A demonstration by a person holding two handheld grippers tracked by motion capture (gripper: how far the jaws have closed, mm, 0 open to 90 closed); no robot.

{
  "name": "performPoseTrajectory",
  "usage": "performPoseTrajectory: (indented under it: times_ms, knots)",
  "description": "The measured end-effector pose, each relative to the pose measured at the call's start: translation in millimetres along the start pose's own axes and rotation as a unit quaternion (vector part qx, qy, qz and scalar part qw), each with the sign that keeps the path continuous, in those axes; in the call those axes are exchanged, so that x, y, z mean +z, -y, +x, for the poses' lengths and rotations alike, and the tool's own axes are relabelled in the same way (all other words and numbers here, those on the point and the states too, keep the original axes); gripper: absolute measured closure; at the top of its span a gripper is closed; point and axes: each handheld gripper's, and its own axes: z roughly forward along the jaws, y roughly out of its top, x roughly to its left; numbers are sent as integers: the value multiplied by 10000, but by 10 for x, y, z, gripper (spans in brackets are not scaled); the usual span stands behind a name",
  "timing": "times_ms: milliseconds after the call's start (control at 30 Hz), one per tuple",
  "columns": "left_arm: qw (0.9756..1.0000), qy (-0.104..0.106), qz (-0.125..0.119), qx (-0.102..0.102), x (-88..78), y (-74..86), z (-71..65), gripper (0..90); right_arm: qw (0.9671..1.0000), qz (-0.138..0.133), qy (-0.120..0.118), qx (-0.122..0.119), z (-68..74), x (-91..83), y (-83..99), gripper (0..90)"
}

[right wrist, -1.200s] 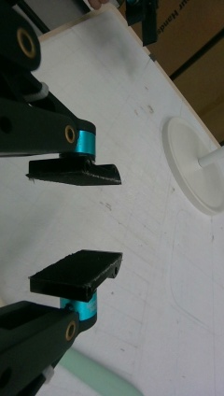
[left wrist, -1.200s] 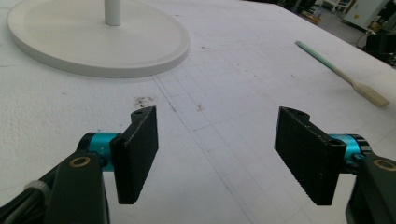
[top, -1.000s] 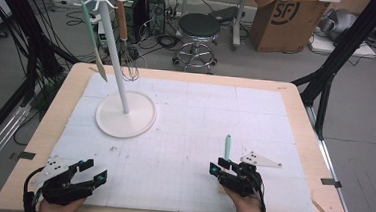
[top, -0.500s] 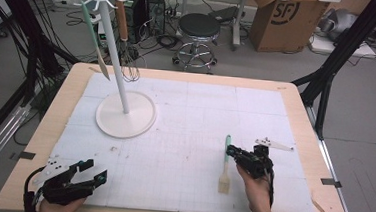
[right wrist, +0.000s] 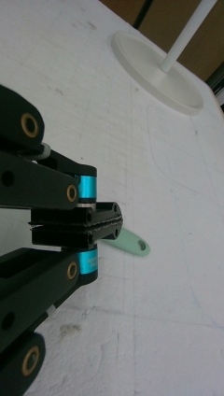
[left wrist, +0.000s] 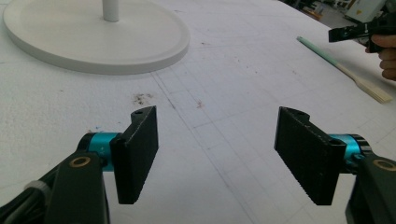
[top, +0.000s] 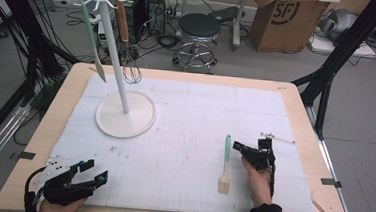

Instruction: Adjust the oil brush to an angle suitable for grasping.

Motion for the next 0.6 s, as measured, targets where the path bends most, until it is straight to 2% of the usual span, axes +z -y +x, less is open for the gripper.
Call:
performPoseTrajectory:
  times_ms: [167, 267, 367, 400, 533, 600]
  knots:
    - [10000, 5, -2, 8, -10, 2, 7, 310, 9991, 245, 339, 72, -47, 94, -7, 899]
    - [10000, -3, -2, 2, -12, 3, 9, 310, 9980, 456, 433, -29, -15, 142, -18, 899]
    - [10000, 6, -5, 13, -14, 3, -1, 310, 9976, 549, 416, -28, 19, 184, -31, 899]
    - [10000, -3, -11, 17, -12, 4, -4, 310, 9976, 536, 430, -111, 36, 202, -32, 899]
    - [10000, -22, 18, 29, -13, 3, -1, 310, 9976, 588, 335, -140, 80, 241, -29, 899]
    - [10000, -20, -7, 23, -13, 4, -8, 310, 9970, 654, 329, -233, 127, 268, -29, 899]
